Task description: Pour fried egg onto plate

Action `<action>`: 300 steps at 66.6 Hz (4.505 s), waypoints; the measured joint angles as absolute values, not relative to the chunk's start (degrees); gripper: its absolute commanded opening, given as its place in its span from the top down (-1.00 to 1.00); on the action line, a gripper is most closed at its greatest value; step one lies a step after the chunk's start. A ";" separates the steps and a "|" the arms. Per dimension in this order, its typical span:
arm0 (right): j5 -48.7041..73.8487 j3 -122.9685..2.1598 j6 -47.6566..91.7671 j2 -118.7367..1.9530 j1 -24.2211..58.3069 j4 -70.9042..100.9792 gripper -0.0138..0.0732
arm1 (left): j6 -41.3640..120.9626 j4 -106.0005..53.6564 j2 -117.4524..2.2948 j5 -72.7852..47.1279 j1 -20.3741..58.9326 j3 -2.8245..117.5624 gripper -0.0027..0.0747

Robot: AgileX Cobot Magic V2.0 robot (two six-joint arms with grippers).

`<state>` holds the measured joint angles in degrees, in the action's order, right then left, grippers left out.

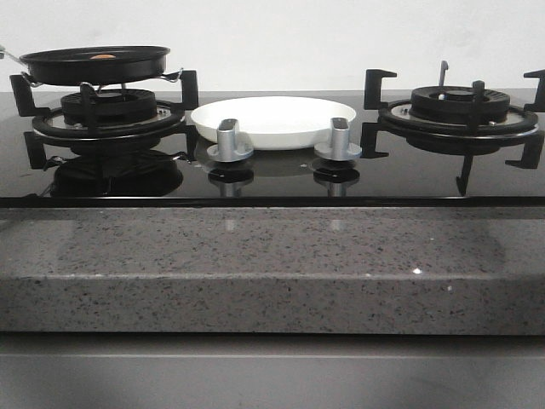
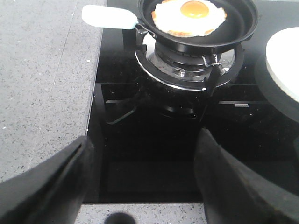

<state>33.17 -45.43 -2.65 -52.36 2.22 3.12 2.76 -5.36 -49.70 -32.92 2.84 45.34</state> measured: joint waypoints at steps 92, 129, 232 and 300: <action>62.51 -107.05 7.22 -113.72 12.04 20.98 -0.39 | 2.76 -5.36 -49.70 -32.45 2.84 45.34 -0.28; 65.83 -115.16 7.41 -121.20 12.04 22.15 -0.10 | 2.76 -5.36 -49.70 -32.35 2.84 45.34 -0.28; 64.72 -119.99 7.82 -113.61 11.68 23.18 0.81 | 2.76 -5.36 -49.70 -32.35 2.84 45.34 -0.28; 43.68 -68.27 5.35 -84.32 17.81 23.85 0.81 | 2.76 -5.36 -49.70 -32.35 2.84 45.34 -0.28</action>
<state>43.68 -68.27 5.35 -84.32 17.81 23.85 2.76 -5.36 -49.70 -32.35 2.84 45.34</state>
